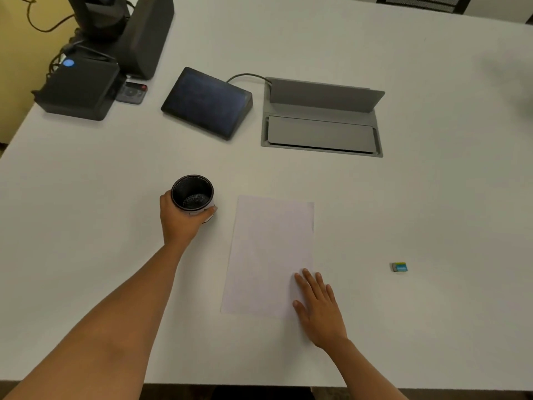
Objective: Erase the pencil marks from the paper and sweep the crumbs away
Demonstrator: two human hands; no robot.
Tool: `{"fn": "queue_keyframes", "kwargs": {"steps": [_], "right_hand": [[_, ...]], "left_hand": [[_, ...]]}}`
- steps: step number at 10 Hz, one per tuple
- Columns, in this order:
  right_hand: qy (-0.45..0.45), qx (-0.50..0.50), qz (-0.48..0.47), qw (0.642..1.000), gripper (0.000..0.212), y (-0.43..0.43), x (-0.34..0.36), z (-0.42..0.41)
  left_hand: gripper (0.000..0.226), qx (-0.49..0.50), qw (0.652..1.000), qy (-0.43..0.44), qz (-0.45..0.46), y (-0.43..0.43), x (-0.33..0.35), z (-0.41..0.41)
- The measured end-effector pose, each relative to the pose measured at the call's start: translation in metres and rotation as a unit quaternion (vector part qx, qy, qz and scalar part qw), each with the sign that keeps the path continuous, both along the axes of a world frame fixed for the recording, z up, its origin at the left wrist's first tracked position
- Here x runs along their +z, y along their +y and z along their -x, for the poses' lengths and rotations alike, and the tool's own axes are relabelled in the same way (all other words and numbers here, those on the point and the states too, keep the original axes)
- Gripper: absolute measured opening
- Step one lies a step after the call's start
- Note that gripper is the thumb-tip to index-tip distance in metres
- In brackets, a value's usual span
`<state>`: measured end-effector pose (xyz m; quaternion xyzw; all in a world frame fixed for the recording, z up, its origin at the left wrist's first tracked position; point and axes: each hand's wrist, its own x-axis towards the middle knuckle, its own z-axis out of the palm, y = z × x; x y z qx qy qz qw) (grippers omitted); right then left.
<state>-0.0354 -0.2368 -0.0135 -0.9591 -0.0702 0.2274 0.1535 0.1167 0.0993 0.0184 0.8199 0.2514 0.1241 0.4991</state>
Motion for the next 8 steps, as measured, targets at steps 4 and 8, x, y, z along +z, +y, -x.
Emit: {"fn": "queue_keyframes", "kwargs": {"steps": [4, 8], "right_hand": [[-0.006, -0.014, -0.042, 0.999, 0.058, -0.003, -0.003, -0.004], [-0.106, -0.037, -0.073, 0.991, 0.056, -0.002, 0.015, 0.002]], "left_hand": [[0.090, 0.027, 0.999, 0.010, 0.030, -0.007, -0.016, -0.012], [0.141, 0.021, 0.987, 0.147, 0.065, -0.022, -0.018, 0.028]]}}
